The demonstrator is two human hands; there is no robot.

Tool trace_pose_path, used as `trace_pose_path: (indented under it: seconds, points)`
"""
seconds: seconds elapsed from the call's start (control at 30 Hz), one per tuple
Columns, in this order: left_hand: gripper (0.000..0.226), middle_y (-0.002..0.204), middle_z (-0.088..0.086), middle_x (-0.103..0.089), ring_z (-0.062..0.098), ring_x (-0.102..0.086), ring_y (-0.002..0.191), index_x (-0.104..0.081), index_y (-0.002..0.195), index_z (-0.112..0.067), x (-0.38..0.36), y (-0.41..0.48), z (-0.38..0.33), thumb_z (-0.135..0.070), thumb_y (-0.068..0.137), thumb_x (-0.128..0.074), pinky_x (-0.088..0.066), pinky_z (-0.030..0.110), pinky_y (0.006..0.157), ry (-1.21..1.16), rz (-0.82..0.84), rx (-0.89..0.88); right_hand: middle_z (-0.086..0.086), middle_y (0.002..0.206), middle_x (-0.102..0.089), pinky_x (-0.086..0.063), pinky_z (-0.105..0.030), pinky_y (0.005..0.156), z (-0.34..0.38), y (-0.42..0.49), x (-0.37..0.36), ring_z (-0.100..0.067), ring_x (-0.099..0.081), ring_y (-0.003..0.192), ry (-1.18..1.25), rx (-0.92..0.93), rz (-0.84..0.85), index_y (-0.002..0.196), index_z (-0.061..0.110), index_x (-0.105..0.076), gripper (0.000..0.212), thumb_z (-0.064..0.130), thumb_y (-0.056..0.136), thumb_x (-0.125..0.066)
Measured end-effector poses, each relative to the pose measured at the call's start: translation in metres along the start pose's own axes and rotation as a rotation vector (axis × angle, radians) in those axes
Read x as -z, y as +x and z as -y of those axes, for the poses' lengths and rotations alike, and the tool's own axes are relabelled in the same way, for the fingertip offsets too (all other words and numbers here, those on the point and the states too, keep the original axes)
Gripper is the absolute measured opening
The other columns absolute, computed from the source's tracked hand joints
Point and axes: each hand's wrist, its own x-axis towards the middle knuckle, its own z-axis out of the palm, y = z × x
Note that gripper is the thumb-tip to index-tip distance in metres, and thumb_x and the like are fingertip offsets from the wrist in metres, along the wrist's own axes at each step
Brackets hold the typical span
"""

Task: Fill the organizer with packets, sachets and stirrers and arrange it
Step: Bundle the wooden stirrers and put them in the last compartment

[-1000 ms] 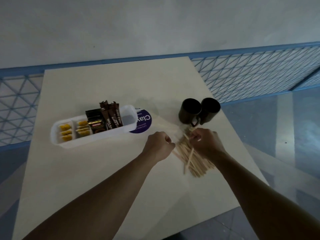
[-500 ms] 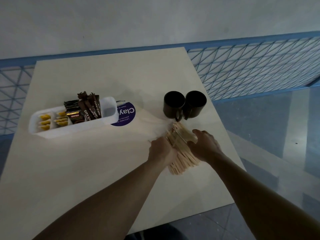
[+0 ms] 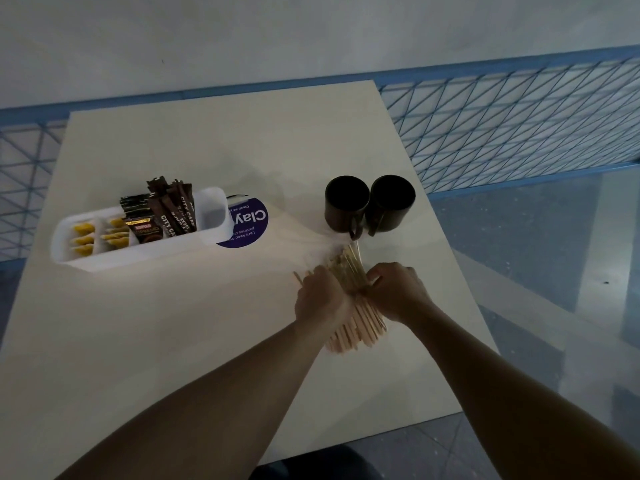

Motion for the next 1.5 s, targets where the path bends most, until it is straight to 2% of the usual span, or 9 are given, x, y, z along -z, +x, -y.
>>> trace_pose_path:
  seconds: [0.23, 0.47, 0.63, 0.9, 1.03, 1.17, 1.27, 1.4, 1.5]
  points:
    - [0.042, 0.116, 0.008, -0.062, 0.026, -0.061, 0.104, -0.055, 0.121, -0.011, 0.005, 0.003, 0.006, -0.035, 0.088, -0.066, -0.052, 0.036, 0.081, 0.074, -0.035, -0.018, 0.001, 0.091, -0.071, -0.063, -0.035, 0.068, 0.006, 0.005, -0.008, -0.015, -0.066, 0.078, 0.035, -0.039, 0.017, 0.094, 0.021, -0.075, 0.011, 0.023, 0.086, -0.067]
    - [0.025, 0.113, 0.012, -0.067, 0.027, -0.062, 0.106, -0.064, 0.113, -0.005, 0.012, 0.004, 0.006, -0.020, 0.093, -0.059, -0.049, 0.031, 0.079, 0.087, -0.042, -0.033, 0.000, 0.091, -0.069, -0.053, -0.022, 0.055, 0.012, 0.005, -0.007, -0.013, -0.063, 0.076, 0.023, -0.049, 0.031, 0.097, 0.018, -0.076, 0.014, 0.015, 0.088, -0.066]
    - [0.021, 0.111, 0.013, -0.067, 0.028, -0.062, 0.106, -0.064, 0.110, -0.002, 0.015, 0.004, 0.010, -0.011, 0.094, -0.054, -0.048, 0.031, 0.081, 0.056, -0.031, -0.053, -0.009, 0.099, -0.070, -0.060, -0.043, 0.083, 0.019, 0.000, -0.002, -0.026, -0.066, 0.090, -0.037, -0.011, 0.048, 0.101, 0.007, -0.074, 0.020, 0.013, 0.091, -0.058]
    - [0.017, 0.096, 0.011, -0.070, 0.026, -0.067, 0.090, -0.069, 0.099, -0.005, 0.020, 0.009, 0.020, -0.009, 0.088, -0.057, -0.054, 0.030, 0.068, -0.029, 0.043, -0.077, -0.006, 0.092, -0.067, -0.062, -0.039, 0.076, 0.020, -0.002, 0.001, -0.022, -0.064, 0.083, 0.050, -0.050, 0.043, 0.098, 0.012, -0.074, 0.021, 0.010, 0.087, -0.055]
    - [0.022, 0.100, 0.011, -0.070, 0.028, -0.067, 0.092, -0.069, 0.104, -0.004, 0.026, 0.010, 0.022, -0.009, 0.086, -0.056, -0.056, 0.032, 0.072, -0.070, 0.077, -0.062, -0.007, 0.088, -0.066, -0.059, -0.035, 0.068, 0.023, -0.007, 0.004, -0.022, -0.065, 0.079, 0.017, -0.045, 0.062, 0.095, 0.013, -0.070, 0.020, 0.008, 0.087, -0.052]
    - [0.028, 0.109, 0.014, -0.068, 0.031, -0.068, 0.096, -0.063, 0.113, -0.001, 0.032, 0.011, 0.024, -0.005, 0.086, -0.057, -0.059, 0.036, 0.079, -0.118, 0.118, -0.021, -0.008, 0.091, -0.065, -0.060, -0.040, 0.076, 0.026, -0.011, 0.008, -0.024, -0.065, 0.082, 0.029, -0.049, 0.097, 0.099, 0.015, -0.063, 0.018, 0.005, 0.088, -0.051]
    - [0.031, 0.117, 0.013, -0.061, 0.028, -0.062, 0.100, -0.053, 0.123, -0.001, 0.039, 0.010, 0.027, -0.006, 0.093, -0.048, -0.048, 0.025, 0.066, -0.103, 0.135, -0.008, -0.007, 0.093, -0.062, -0.054, -0.035, 0.066, 0.031, -0.013, 0.007, -0.023, -0.063, 0.081, 0.051, -0.033, 0.137, 0.103, 0.018, -0.055, 0.016, 0.009, 0.092, -0.048]
    - [0.030, 0.111, 0.012, -0.062, 0.023, -0.057, 0.086, -0.056, 0.121, -0.004, 0.053, 0.014, 0.032, -0.010, 0.095, -0.043, -0.035, 0.022, 0.051, -0.135, 0.144, -0.021, -0.006, 0.094, -0.061, -0.044, -0.028, 0.059, 0.043, -0.015, 0.004, -0.019, -0.060, 0.080, 0.072, 0.024, 0.165, 0.110, 0.019, -0.052, 0.016, 0.013, 0.097, -0.046]
    - [0.025, 0.095, 0.012, -0.065, 0.025, -0.061, 0.080, -0.065, 0.106, -0.006, 0.067, 0.020, 0.036, -0.015, 0.093, -0.046, -0.050, 0.032, 0.061, -0.275, 0.155, 0.003, -0.007, 0.091, -0.060, -0.041, -0.027, 0.058, 0.059, -0.015, 0.001, -0.017, -0.057, 0.075, 0.062, 0.096, 0.167, 0.105, 0.018, -0.052, 0.012, 0.019, 0.101, -0.041]
